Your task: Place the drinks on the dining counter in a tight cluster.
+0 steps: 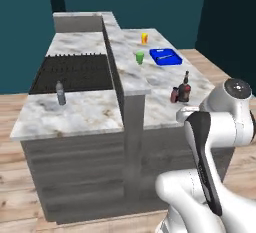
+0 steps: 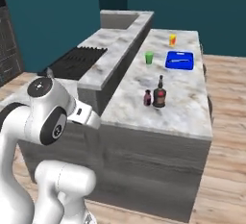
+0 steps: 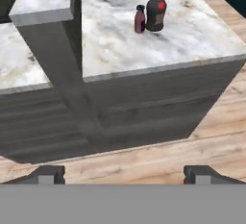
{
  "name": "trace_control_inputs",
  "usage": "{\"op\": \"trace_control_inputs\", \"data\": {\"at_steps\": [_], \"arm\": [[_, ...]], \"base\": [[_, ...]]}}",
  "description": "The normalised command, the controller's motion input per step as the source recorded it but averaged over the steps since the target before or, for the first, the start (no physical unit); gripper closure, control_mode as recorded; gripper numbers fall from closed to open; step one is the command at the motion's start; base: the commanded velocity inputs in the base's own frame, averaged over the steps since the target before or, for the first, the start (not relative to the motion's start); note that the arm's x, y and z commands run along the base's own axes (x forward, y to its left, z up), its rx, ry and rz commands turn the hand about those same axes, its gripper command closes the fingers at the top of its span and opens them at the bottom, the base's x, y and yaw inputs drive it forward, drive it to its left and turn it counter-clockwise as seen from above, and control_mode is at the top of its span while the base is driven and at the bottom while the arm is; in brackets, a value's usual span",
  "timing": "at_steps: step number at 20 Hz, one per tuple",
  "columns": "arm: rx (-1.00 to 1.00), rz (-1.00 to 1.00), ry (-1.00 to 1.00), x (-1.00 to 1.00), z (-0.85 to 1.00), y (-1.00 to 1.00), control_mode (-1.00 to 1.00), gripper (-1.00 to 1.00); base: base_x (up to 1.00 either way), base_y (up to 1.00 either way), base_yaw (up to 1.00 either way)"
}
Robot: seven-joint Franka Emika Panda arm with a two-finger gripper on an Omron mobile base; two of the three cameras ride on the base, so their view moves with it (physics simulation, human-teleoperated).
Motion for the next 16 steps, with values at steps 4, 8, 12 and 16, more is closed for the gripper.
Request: {"op": "trace_control_inputs", "data": {"at_steps": [4,8,12,16], "arm": [[0.00,0.00,0.00,0.00,0.00,0.00,1.00,-1.00],[0.00,0.00,0.00,0.00,0.00,0.00,1.00,-1.00],[0.00,0.00,0.00,0.00,0.00,0.00,1.00,-1.00],[0.00,0.00,0.00,0.00,0.00,0.00,1.00,-1.00]], "base": [[0.00,1.00,0.41],[0.51,0.92,0.00],[0.72,0.72,-0.29],[0.37,0.61,-0.51]]}}
